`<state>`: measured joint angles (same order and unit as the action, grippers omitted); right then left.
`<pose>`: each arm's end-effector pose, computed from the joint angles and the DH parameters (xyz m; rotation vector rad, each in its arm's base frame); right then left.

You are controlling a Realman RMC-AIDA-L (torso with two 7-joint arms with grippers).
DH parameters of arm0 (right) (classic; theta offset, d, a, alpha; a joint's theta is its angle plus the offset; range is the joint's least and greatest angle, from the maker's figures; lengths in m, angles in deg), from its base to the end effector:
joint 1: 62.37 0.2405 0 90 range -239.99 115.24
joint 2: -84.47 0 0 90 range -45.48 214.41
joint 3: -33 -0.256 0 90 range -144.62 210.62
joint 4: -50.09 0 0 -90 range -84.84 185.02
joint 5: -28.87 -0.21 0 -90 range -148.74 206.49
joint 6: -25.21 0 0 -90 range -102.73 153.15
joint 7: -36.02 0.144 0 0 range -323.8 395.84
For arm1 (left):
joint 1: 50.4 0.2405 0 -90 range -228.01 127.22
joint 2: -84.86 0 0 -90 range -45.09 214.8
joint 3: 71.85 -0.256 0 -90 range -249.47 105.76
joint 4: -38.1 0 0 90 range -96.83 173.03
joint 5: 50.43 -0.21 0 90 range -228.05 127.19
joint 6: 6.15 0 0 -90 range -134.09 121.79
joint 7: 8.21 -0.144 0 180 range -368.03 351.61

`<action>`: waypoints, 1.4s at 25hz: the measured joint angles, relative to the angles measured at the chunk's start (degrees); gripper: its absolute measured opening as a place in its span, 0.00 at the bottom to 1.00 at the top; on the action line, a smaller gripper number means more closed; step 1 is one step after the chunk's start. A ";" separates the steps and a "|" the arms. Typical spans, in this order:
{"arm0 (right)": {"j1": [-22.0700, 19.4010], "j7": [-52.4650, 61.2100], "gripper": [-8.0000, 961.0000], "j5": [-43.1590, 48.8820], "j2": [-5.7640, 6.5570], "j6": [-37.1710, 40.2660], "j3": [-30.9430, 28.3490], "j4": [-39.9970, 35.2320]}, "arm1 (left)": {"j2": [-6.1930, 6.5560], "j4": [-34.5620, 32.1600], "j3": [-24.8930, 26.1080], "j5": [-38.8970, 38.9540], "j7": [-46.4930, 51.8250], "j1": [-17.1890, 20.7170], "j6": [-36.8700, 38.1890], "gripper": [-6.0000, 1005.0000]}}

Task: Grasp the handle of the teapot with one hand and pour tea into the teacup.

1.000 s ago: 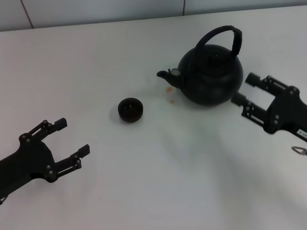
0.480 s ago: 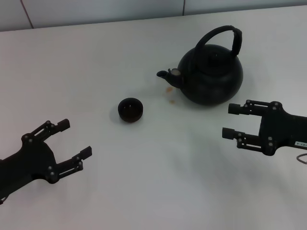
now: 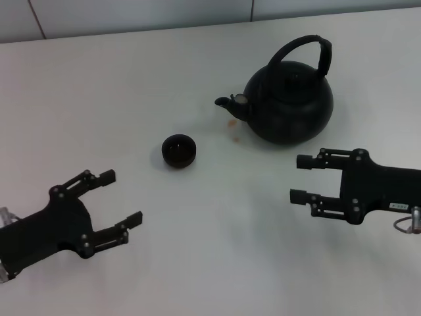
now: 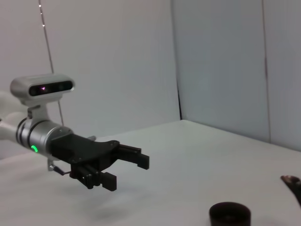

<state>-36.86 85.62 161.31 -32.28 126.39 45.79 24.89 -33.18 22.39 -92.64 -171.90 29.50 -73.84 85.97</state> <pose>0.3160 0.2613 0.0046 -2.6660 0.3675 0.8083 -0.3145 0.2549 -0.0344 -2.5726 -0.2853 -0.8085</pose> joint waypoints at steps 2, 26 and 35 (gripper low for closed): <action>0.01 0.00 0.66 0.02 -0.16 -0.26 0.55 0.01 | 0.00 -0.33 -1.68 0.00 0.72 -0.51 -0.04 0.86; 0.27 0.09 0.66 0.10 -0.77 -0.95 1.44 -0.38 | 0.00 -1.25 -5.40 -0.08 2.90 -1.96 0.00 0.86; 0.59 0.21 0.66 0.10 -0.78 -1.56 1.44 -0.37 | 0.00 -1.25 -5.40 -0.08 3.59 -2.16 -0.07 0.86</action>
<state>-36.27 85.82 161.41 -33.06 124.83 47.23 24.51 -33.18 21.14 -98.05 -171.99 33.09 -76.00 85.90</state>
